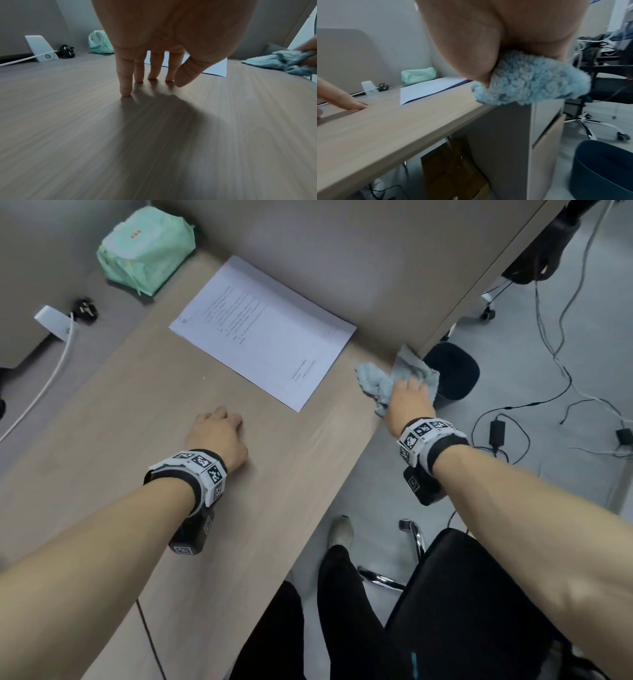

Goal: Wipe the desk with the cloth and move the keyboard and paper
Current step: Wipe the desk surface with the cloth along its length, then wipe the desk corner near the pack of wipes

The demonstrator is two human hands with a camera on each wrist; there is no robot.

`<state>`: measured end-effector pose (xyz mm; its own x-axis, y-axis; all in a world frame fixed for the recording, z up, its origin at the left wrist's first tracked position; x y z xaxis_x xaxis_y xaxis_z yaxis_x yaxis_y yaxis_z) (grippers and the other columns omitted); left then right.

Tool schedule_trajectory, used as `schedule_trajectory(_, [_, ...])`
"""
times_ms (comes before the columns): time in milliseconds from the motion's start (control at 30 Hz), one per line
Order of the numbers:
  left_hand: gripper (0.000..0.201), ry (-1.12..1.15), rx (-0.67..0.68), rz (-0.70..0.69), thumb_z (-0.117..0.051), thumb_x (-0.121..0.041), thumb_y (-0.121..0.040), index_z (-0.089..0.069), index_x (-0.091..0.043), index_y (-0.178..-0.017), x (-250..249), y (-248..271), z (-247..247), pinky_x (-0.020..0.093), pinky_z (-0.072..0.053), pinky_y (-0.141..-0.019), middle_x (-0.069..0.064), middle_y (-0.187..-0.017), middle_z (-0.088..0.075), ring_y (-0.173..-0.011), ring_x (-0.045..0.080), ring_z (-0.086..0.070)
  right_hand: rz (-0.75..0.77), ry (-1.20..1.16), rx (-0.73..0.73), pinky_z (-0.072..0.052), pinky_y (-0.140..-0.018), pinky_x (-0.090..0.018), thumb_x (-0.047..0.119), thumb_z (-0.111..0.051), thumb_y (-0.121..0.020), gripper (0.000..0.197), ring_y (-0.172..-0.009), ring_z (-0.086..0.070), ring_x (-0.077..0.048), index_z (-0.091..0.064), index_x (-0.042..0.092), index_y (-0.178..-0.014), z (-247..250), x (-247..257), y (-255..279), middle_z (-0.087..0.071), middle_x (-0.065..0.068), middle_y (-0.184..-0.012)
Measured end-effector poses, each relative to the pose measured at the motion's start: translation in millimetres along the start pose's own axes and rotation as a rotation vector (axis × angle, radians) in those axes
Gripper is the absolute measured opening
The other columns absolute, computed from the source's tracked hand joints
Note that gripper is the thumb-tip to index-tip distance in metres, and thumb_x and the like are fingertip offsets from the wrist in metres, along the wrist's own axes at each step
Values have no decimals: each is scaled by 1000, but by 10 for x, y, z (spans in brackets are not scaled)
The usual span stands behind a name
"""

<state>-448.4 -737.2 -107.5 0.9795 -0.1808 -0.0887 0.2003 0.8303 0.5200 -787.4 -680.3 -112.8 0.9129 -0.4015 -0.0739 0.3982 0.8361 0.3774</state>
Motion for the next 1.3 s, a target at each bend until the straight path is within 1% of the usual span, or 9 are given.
schedule_trajectory(200, [49,-8,13,-16,-52,-15,-75,-54,-20,-123,-5,22,-22,43,-45,-97,6,-127,-46,-125,35,-40,255,-165,-187,-43,-89,-46,8,-60,-83,36,-107,-46,-38,-50,0,-117,301,372,281,-49,-20,-119])
schedule_trajectory(300, [49,-8,21,-17,-53,-16,-73,-54,-21,-122,19,10,-31,42,-44,-98,5,-126,-47,-126,36,-39,384,-155,-125,-41,-100,-45,10,-58,-86,45,-119,-41,-36,-46,2,-129,155,925,172,-43,-18,-135])
schedule_trajectory(400, [50,-11,5,-23,-54,-17,-72,-53,-23,-121,25,13,-30,41,-45,-95,3,-126,-47,-125,34,-40,277,-39,-69,-32,-112,-43,11,-51,-90,53,-135,-32,-39,-37,2,-140,-10,851,49,-30,-21,-151])
schedule_trajectory(533, [52,-11,-33,-25,-53,-19,-71,-51,-27,-122,49,39,-12,39,-46,-89,-2,-126,-45,-126,28,-39,90,-28,-44,-42,-88,-43,31,-56,-92,39,-113,-44,-35,-50,4,-120,98,527,160,-47,-18,-126])
schedule_trajectory(700, [65,42,111,-50,-54,-20,-74,-40,-27,-137,101,93,-66,43,-38,-107,-2,-150,-28,-141,28,-25,207,-120,96,-46,-87,-45,56,-49,-87,56,-113,-44,-34,-51,10,-121,55,1142,725,-42,-14,-123])
schedule_trajectory(900, [50,275,35,-92,-52,-20,-85,-50,-13,-135,80,163,117,41,-39,-106,13,-138,-49,-126,35,-48,276,-326,198,-47,-97,-45,64,-54,-84,73,-118,-52,-33,-44,12,-135,205,1647,936,-46,-12,-134])
schedule_trajectory(1067, [43,364,47,-121,-53,-25,-91,-52,-14,-133,-106,137,140,38,-44,-98,11,-132,-56,-117,30,-55,68,-547,110,-48,-97,-38,52,-56,-91,63,-118,-58,-28,-49,8,-136,657,1173,368,-57,-11,-135])
schedule_trajectory(1200, [43,564,31,29,-56,-26,-91,-54,-15,-132,-26,-80,265,36,-44,-99,7,-129,-60,-116,27,-57,-220,-927,201,-60,-66,-37,36,-63,-89,37,-70,-67,-26,-61,4,-107,670,769,-83,-68,-16,-97])
schedule_trajectory(1300, [36,713,77,141,-59,-25,-90,-59,-14,-124,4,-260,338,30,-46,-92,6,-118,-64,-108,27,-62,-371,-1141,344,-60,-76,-45,31,-75,-72,43,-77,-69,-30,-58,5,-101,384,630,-496,-64,-8,-89])
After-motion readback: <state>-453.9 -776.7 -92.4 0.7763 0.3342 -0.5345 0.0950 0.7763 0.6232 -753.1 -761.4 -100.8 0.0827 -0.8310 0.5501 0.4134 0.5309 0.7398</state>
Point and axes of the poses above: each hand's wrist, its own y-axis away from the middle knuckle, its own z-axis out of the back of the hand, x = y × z, the point moved 10 cm from there along -y, towards the middle knuckle
